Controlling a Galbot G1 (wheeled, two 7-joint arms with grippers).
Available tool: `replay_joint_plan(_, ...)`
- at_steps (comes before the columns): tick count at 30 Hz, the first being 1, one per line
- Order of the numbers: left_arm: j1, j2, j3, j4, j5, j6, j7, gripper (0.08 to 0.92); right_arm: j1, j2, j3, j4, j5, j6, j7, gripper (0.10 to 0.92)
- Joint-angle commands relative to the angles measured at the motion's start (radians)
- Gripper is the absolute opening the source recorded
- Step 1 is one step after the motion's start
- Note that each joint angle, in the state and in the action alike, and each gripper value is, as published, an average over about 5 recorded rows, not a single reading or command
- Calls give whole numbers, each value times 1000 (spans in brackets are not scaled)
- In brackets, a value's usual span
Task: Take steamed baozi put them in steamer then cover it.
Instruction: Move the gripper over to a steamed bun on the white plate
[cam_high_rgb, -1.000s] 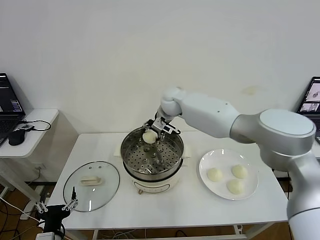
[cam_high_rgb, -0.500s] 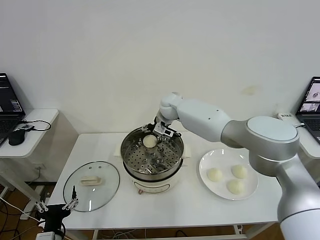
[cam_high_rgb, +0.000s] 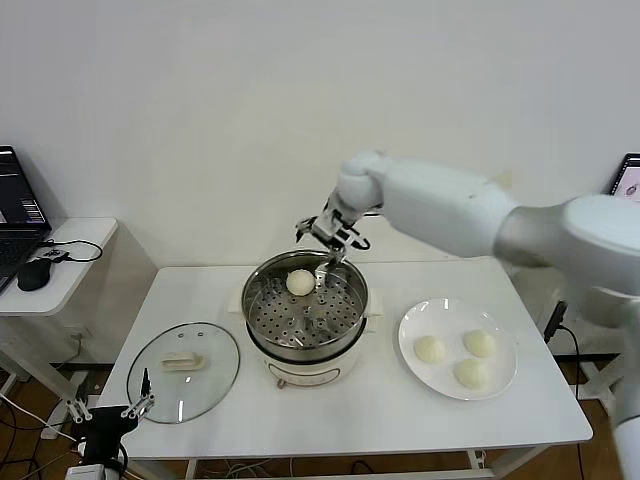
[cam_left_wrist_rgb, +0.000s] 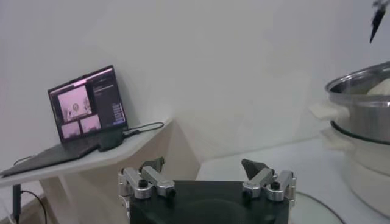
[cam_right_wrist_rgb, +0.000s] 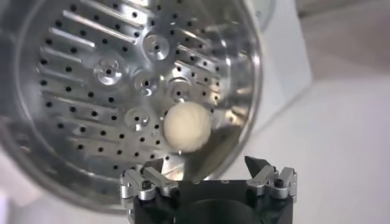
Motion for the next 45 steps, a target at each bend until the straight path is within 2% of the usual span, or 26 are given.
replay_joint_plan(1, 2, 4, 6, -13, 4, 2, 1, 823, 63, -431, 21, 395, 131, -343, -48, 823)
replay_joint_plan(8, 9, 5, 14, -12, 13, 1, 2, 823, -148, -666, 132, 469, -23, -329, -53, 823)
replay_joint_plan(15, 15, 4, 10, -8, 27, 2, 3, 823, -468, -716, 350, 427, -198, -279, -61, 823)
replay_joint_plan(24, 25, -2, -2, 3, 32, 2, 3, 823, -675, -625, 445, 289, -289, -239, -67, 823)
replay_joint_plan(35, 35, -4, -26, 19, 25, -1, 1, 823, -682, -422, 430, 112, -311, -218, -52, 823)
replay_joint_plan(45, 23, 0, -31, 33, 23, 0, 2, 823, -691, -316, 428, 18, -327, -218, -36, 823)
